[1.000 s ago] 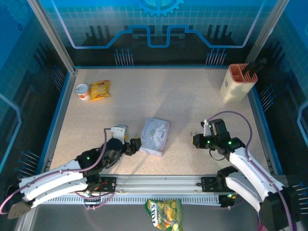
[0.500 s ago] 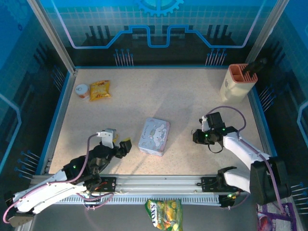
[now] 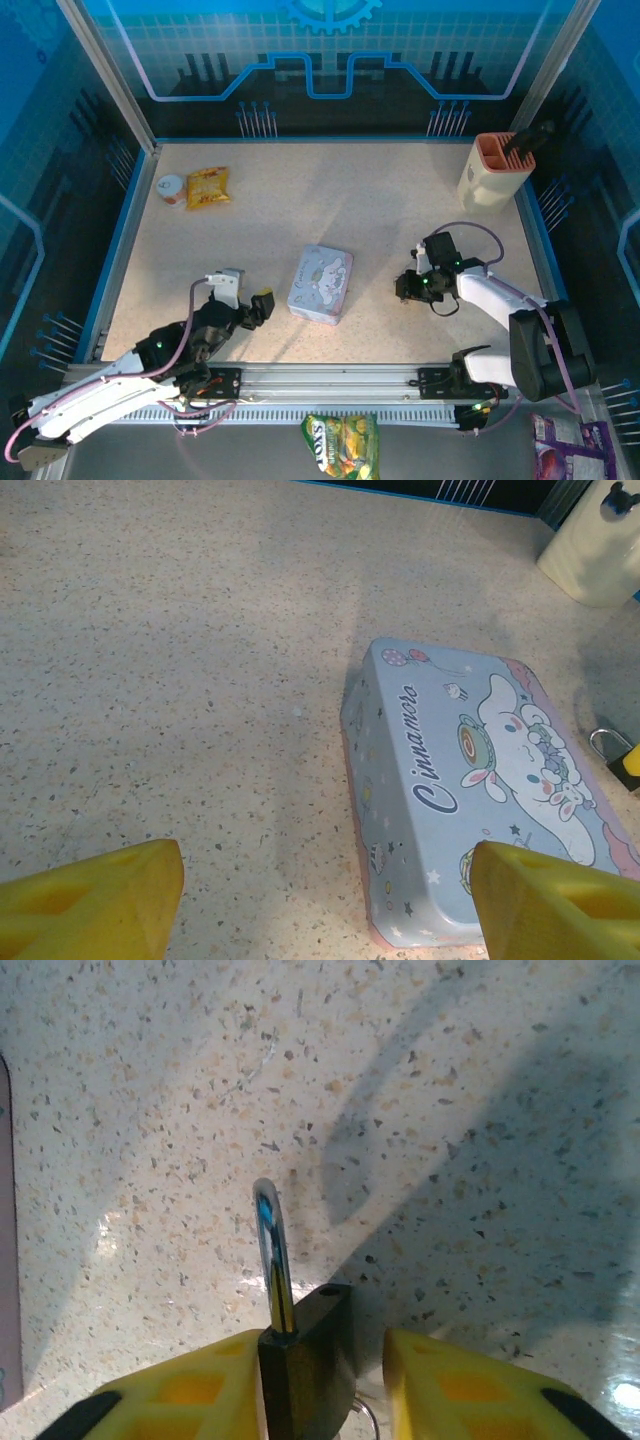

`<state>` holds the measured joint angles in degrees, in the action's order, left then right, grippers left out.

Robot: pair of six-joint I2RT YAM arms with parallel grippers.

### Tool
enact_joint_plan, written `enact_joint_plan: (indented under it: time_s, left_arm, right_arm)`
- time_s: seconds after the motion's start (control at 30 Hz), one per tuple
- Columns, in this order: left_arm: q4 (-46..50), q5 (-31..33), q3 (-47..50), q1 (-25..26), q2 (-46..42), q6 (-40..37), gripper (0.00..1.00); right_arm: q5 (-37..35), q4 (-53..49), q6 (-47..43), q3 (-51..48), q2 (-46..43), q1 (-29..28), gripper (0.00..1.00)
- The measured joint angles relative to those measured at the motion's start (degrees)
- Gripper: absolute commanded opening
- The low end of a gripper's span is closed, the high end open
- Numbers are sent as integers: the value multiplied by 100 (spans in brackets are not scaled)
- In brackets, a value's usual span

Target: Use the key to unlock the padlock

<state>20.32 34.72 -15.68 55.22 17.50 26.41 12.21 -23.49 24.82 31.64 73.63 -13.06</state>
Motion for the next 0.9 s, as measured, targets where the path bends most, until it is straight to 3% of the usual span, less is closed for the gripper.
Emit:
enact_joint_plan:
  time_s: [0.23, 0.33, 0.37, 0.43, 0.67, 0.9]
  left_arm:
    - [83, 192, -24, -42, 173, 22, 80]
    - [256, 520, -160, -109, 358, 103, 93]
    - [295, 693, -225, -173, 450, 114, 94]
    - [319, 999, -365, -380, 656, 68, 99]
    - [-553, 1991, -647, -918, 1255, -627, 99]
    - [-2684, 2072, -138, -1296, 1379, -2260, 99]
  right_arm:
    - [-153, -374, 42, 61, -662, 7, 48]
    - [-243, -625, 70, 236, -1421, 13, 54]
    - [-275, -678, 72, 306, -1705, 13, 59]
    - [-343, -717, 74, 450, -2262, 17, 100]
    - [-927, -505, 7, 599, -3560, 26, 100]
    - [-1224, 203, -546, 350, -3993, 28, 100]
